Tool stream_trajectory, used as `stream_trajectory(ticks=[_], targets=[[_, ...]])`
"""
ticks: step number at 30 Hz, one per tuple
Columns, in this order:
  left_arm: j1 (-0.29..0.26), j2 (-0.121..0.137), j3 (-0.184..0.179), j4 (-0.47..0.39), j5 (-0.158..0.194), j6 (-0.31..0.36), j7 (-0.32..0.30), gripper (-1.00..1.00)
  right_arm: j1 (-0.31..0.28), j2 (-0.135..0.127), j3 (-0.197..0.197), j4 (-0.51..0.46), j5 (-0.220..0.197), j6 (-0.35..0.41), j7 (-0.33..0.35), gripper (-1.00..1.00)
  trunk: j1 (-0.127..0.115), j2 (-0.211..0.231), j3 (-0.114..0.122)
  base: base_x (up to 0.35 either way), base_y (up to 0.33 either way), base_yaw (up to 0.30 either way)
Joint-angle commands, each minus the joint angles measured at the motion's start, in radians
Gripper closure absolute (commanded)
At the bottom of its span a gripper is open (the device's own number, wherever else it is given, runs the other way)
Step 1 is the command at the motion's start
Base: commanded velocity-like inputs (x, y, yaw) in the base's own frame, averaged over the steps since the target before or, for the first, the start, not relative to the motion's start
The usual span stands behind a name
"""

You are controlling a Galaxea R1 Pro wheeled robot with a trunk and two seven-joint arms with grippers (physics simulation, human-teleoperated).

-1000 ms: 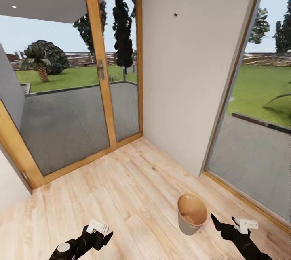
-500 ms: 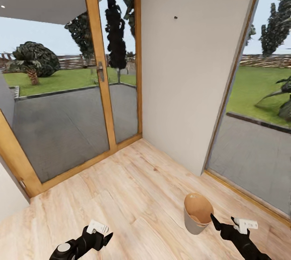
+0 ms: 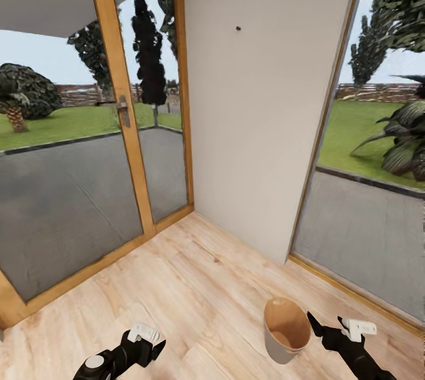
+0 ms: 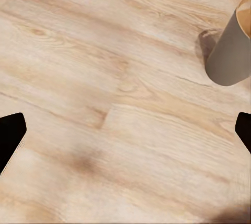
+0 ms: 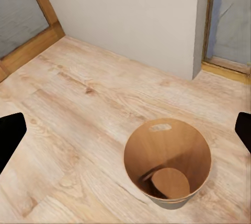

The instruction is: Put the three can of soda from the living room inside the tash can in the kitchen.

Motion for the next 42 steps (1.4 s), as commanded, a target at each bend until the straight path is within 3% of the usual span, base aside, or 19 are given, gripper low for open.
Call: stream_trajectory(ticks=[1,10,19,35,42], targets=[[0.000,0.000,0.000,0.000,0.000,0.000,0.004,-1.00,0.000,0.000,0.000,0.000,0.000,0.000,0.000,-1.00,0.000,0.000,0.001,0.306,-0.102,-0.185],[0.000,0.000,-0.002,0.004,0.000,0.000,0.018,-1.00,0.000,0.000,0.000,0.000,0.000,-0.001,0.000,-1.00,0.000,0.000,0.013,0.293,-0.136,-0.185],[0.000,-0.001,0.006,0.075,0.005,-0.012,0.022,-1.00,0.000,0.000,0.000,0.000,0.000,-0.002,-0.003,-1.00,0.000,0.000,0.021,0.156,-0.094,-0.125],[0.000,0.000,-0.006,0.083,0.003,-0.014,0.019,-1.00,0.000,0.002,0.002,0.000,0.002,-0.002,-0.012,-1.00,0.000,0.000,0.035,0.077,0.264,-0.061],[0.000,-0.001,-0.006,0.084,0.003,-0.013,0.019,-1.00,0.000,0.002,0.001,0.000,0.001,-0.003,-0.007,-1.00,0.000,0.000,0.045,0.210,0.055,-0.096]])
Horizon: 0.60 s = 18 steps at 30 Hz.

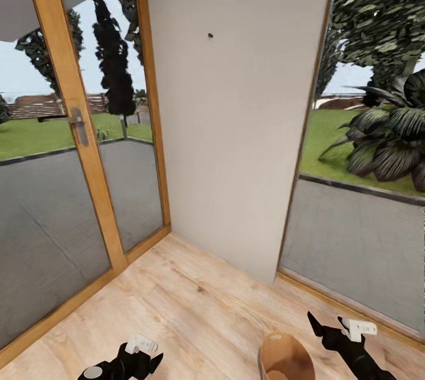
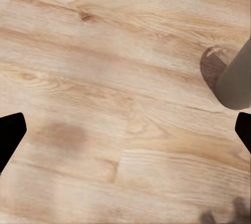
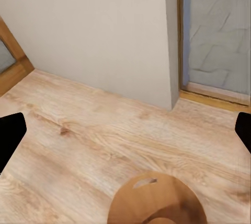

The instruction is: Put the three can of soda from the living room inside the tash can in the kitchen.

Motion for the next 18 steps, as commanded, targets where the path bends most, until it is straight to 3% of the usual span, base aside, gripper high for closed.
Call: stream_trajectory(ticks=[1,13,18], targets=[[0.000,0.000,0.000,0.000,0.000,0.000,0.000,-1.00,0.000,0.000,0.000,0.000,0.000,0.000,0.001,-1.00,0.000,0.000,0.002,0.243,-0.102,-0.100],[0.000,-0.001,0.000,0.000,0.000,0.000,0.001,-1.00,0.000,0.000,-0.001,0.000,0.000,0.000,0.003,-1.00,0.000,0.000,0.019,0.217,-0.187,-0.104],[0.000,-0.001,0.002,-0.002,0.001,-0.003,0.004,-1.00,0.000,0.000,-0.001,0.000,0.000,0.000,0.001,-1.00,0.000,0.000,0.025,0.096,-0.089,-0.090]])
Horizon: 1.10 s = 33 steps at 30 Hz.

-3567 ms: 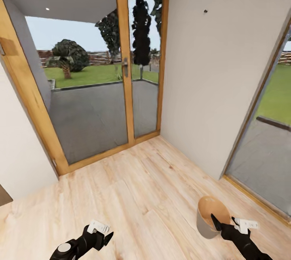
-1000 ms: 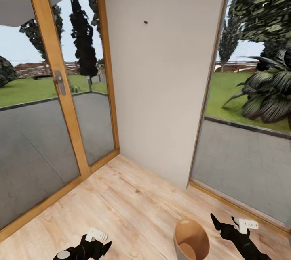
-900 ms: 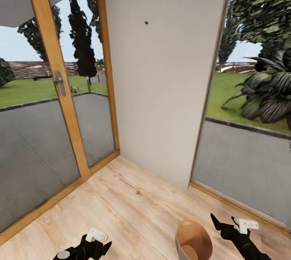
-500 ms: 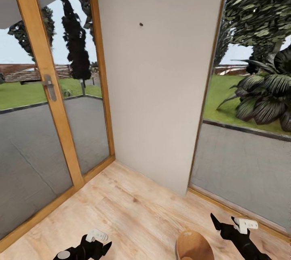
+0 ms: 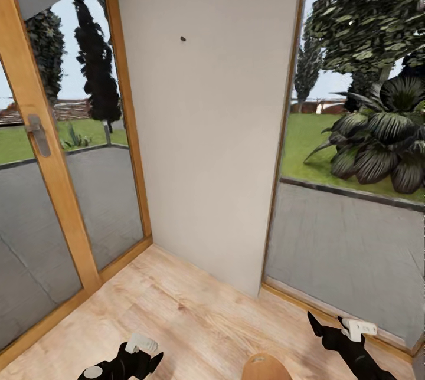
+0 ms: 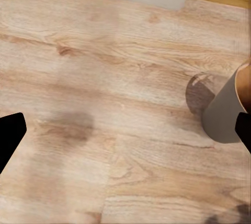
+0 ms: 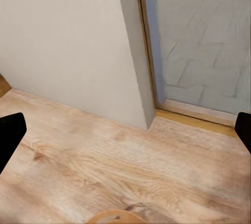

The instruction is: Put the three can of soda from the living room inside the tash can in the kitchen.

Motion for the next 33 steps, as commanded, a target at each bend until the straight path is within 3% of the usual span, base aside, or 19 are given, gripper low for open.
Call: stream_trajectory(ticks=[1,11,29,31,33], targets=[[0.000,0.000,0.000,0.000,0.000,-0.001,0.003,-1.00,0.000,0.000,0.000,0.000,0.000,0.000,0.000,-1.00,0.000,0.000,0.001,0.031,-0.023,-0.041],[0.000,0.000,-0.002,0.001,0.000,0.000,0.011,-1.00,0.000,0.000,0.000,0.000,0.000,0.001,-0.005,-1.00,0.000,0.000,0.004,-0.005,0.180,-0.042],[0.000,0.000,-0.005,-0.005,-0.001,0.001,0.016,-1.00,0.000,-0.001,0.001,0.000,0.001,0.003,-0.003,-1.00,0.000,0.000,0.024,-0.096,0.301,-0.173],[-0.002,-0.002,-0.006,-0.015,0.000,0.006,0.016,-1.00,0.000,-0.001,0.002,0.000,0.002,0.004,-0.002,-1.00,0.000,0.000,0.027,-0.078,0.260,-0.178],[-0.008,-0.009,-0.006,-0.096,0.002,0.046,0.017,-1.00,0.000,-0.002,0.004,0.000,0.002,0.007,-0.001,-1.00,0.000,0.000,0.028,-0.036,0.147,-0.152]])
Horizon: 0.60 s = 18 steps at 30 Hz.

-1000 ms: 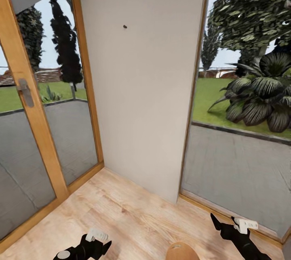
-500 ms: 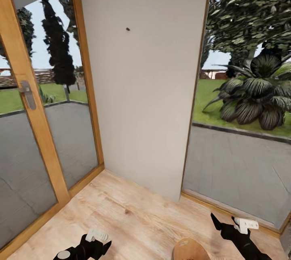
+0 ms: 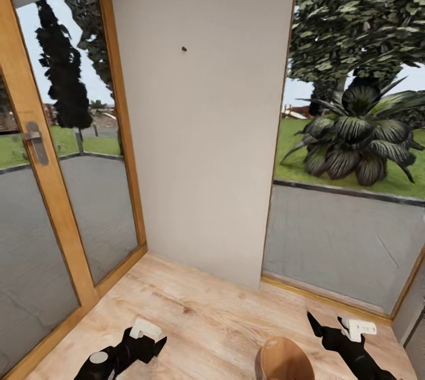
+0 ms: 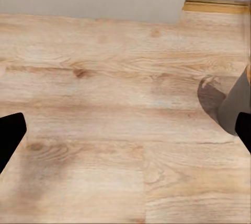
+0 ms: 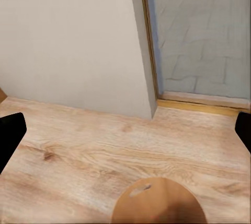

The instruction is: Put the three can of soda from the living room inside the tash can in the kitchen.

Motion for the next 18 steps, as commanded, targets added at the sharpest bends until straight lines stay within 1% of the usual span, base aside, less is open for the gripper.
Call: stream_trajectory(ticks=[1,5,7,8,10,11,12,15,18], targets=[[-0.002,-0.003,0.000,-0.070,0.000,0.052,0.001,-1.00,0.000,-0.002,0.001,0.000,0.000,0.002,0.002,-1.00,0.000,0.000,0.001,-0.018,0.073,-0.114],[-0.004,-0.008,0.001,-0.236,0.001,0.175,0.002,-1.00,0.000,-0.004,0.002,0.000,0.001,0.004,-0.001,-1.00,0.000,0.000,0.002,-0.011,0.043,-0.071],[-0.004,-0.010,0.002,-0.315,0.002,0.221,0.003,-1.00,0.000,-0.006,0.001,0.001,0.002,0.005,-0.001,-1.00,0.000,0.000,0.003,-0.005,0.022,-0.035],[-0.003,-0.016,0.002,-0.403,-0.001,0.270,0.006,-1.00,0.000,-0.007,0.003,0.001,0.003,0.006,-0.003,-1.00,0.000,0.000,0.003,-0.002,-0.027,-0.013],[-0.003,-0.019,0.003,-0.414,0.000,0.280,0.010,-1.00,0.000,-0.008,0.004,0.002,0.005,0.007,-0.004,-1.00,0.000,0.000,0.003,-0.001,-0.088,-0.009],[-0.003,-0.020,0.003,-0.406,0.002,0.282,0.014,-1.00,0.000,-0.009,0.004,0.003,0.006,0.007,-0.002,-1.00,0.000,0.000,0.003,-0.001,-0.171,-0.005],[-0.002,-0.022,0.004,-0.369,0.004,0.277,0.018,-1.00,0.000,-0.010,0.004,0.004,0.008,0.008,0.000,-1.00,0.000,0.000,0.003,0.000,-0.230,-0.003],[-0.002,-0.023,0.004,-0.318,0.002,0.272,0.025,-1.00,0.000,-0.011,0.002,0.004,0.008,0.010,0.001,-1.00,0.000,0.000,0.003,0.000,-0.257,-0.002],[-0.002,-0.023,0.004,-0.297,0.000,0.270,0.029,-1.00,0.000,-0.008,0.001,0.002,0.005,0.017,0.002,-1.00,0.000,0.000,0.003,0.000,-0.284,-0.001]])
